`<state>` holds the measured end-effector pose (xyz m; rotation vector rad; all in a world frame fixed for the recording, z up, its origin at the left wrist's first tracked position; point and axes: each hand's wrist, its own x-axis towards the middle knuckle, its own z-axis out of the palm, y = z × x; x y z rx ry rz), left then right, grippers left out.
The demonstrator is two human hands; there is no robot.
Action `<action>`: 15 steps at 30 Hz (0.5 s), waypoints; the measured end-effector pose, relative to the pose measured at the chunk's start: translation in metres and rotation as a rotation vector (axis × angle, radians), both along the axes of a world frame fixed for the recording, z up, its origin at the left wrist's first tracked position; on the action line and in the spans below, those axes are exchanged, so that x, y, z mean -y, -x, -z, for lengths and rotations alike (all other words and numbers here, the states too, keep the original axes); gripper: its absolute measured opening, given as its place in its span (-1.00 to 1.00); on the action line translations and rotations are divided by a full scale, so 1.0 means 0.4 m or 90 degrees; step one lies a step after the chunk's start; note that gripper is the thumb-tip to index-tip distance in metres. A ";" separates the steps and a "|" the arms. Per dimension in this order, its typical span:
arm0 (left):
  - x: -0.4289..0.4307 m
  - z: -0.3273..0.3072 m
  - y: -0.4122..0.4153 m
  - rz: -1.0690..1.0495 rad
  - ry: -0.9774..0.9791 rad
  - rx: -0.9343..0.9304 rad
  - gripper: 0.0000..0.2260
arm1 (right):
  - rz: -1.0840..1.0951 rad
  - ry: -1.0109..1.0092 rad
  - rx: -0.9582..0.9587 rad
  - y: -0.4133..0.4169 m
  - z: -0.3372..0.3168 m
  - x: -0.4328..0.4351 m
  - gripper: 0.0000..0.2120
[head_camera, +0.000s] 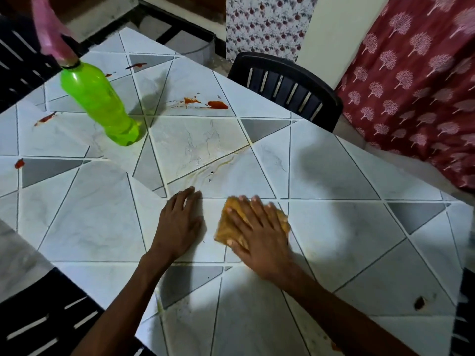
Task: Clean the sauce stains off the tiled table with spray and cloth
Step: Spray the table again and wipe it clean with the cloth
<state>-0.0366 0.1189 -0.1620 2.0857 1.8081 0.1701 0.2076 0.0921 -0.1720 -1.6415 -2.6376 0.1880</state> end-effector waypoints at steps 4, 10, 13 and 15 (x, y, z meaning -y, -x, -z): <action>0.007 -0.011 -0.005 0.004 -0.004 0.003 -0.41 | 0.134 0.002 0.022 -0.198 0.012 0.014 -0.35; 0.000 -0.012 -0.011 0.020 -0.014 0.020 -0.38 | 0.343 -0.008 0.002 -0.045 0.017 -0.235 -0.36; -0.009 -0.016 -0.024 0.041 -0.026 0.039 -0.36 | 0.167 -0.012 -0.010 0.037 0.016 -0.098 -0.36; -0.020 -0.020 -0.047 0.058 -0.030 0.052 -0.36 | 0.122 -0.001 -0.031 0.017 0.006 0.051 -0.36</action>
